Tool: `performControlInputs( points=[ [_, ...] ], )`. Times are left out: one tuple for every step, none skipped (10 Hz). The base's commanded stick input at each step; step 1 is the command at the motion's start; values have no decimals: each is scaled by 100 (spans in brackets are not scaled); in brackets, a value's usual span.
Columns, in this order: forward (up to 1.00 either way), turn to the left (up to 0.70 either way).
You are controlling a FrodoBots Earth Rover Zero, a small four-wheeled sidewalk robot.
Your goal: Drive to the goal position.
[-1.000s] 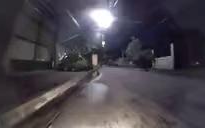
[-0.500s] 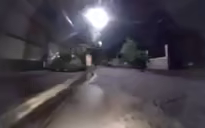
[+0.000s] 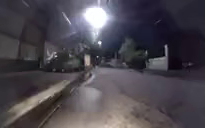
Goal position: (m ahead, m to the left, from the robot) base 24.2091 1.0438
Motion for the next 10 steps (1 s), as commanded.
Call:
performControlInputs(
  points=[
    [50, 0],
    [50, 0],
    [50, 0],
    [50, 0],
    [50, 0],
    [50, 0],
    [50, 0],
    [50, 0],
    [50, 0],
    [50, 0]
  ],
)
